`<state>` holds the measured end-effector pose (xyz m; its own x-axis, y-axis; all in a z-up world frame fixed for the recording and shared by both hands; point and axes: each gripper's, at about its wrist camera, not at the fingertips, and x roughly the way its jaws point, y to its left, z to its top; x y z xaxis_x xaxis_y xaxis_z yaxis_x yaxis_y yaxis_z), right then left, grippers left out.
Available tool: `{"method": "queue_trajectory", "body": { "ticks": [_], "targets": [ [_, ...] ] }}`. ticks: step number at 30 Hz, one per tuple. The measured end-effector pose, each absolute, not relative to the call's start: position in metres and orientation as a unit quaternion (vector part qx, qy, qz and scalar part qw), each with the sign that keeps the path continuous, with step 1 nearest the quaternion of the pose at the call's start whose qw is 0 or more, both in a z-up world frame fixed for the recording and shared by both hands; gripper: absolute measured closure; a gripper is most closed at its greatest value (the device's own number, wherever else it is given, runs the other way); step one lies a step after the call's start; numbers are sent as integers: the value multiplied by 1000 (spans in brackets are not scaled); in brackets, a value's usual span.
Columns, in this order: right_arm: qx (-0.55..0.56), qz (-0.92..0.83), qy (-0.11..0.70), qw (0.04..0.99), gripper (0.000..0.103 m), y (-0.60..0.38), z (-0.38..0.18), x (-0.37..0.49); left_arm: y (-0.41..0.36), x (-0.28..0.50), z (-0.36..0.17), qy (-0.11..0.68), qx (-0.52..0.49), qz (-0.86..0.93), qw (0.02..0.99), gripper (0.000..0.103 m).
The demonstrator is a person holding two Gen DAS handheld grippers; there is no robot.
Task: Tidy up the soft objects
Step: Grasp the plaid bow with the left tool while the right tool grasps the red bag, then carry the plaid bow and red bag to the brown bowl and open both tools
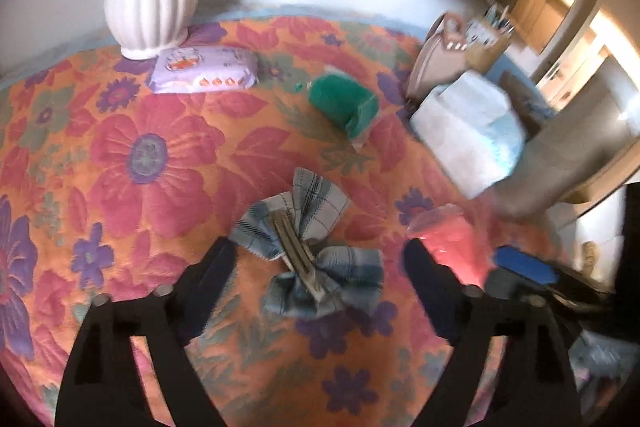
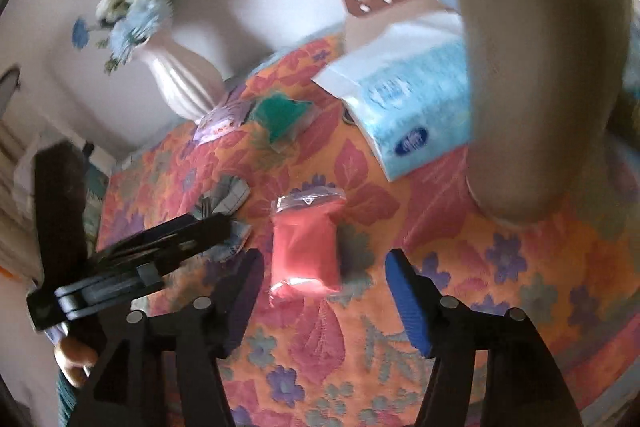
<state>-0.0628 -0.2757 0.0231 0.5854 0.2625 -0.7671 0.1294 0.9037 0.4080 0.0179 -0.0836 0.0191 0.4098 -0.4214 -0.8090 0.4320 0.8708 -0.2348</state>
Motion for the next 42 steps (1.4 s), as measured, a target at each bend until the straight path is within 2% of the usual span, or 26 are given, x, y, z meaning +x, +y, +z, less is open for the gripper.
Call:
{"method": "queue_trajectory", "body": {
  "ticks": [1, 2, 3, 5, 6, 8, 12, 13, 29, 42],
  "targets": [
    [200, 47, 460, 864, 29, -270, 23, -60, -89, 15, 19, 472, 25, -246, 846, 33],
    [190, 53, 463, 864, 24, -267, 23, -56, -95, 13, 18, 467, 47, -236, 851, 46],
    [177, 55, 464, 866, 23, -262, 23, -53, -99, 10, 18, 459, 67, -222, 858, 62],
    [128, 53, 470, 872, 23, -247, 21, -46, -96, 6, 19, 450, 66, -228, 861, 77],
    [111, 52, 470, 874, 23, -242, 19, -45, -89, 7, 20, 453, 47, -235, 859, 81],
    [81, 40, 472, 877, 25, -232, 15, -42, -73, 8, 20, 450, -1, -245, 859, 82],
    [38, 13, 460, 887, 56, -222, 10, -43, -50, 6, 24, 425, -63, -243, 869, 82],
    [33, 12, 459, 888, 60, -221, 10, -43, -50, 6, 24, 423, -67, -242, 870, 82],
    [117, 17, 446, 887, 63, -258, 10, -76, -71, -11, 29, 404, -10, -213, 890, 82],
    [117, -44, 427, 896, 63, -317, 38, -131, -113, -58, 32, 398, -3, -259, 880, 82]
  ]
}}
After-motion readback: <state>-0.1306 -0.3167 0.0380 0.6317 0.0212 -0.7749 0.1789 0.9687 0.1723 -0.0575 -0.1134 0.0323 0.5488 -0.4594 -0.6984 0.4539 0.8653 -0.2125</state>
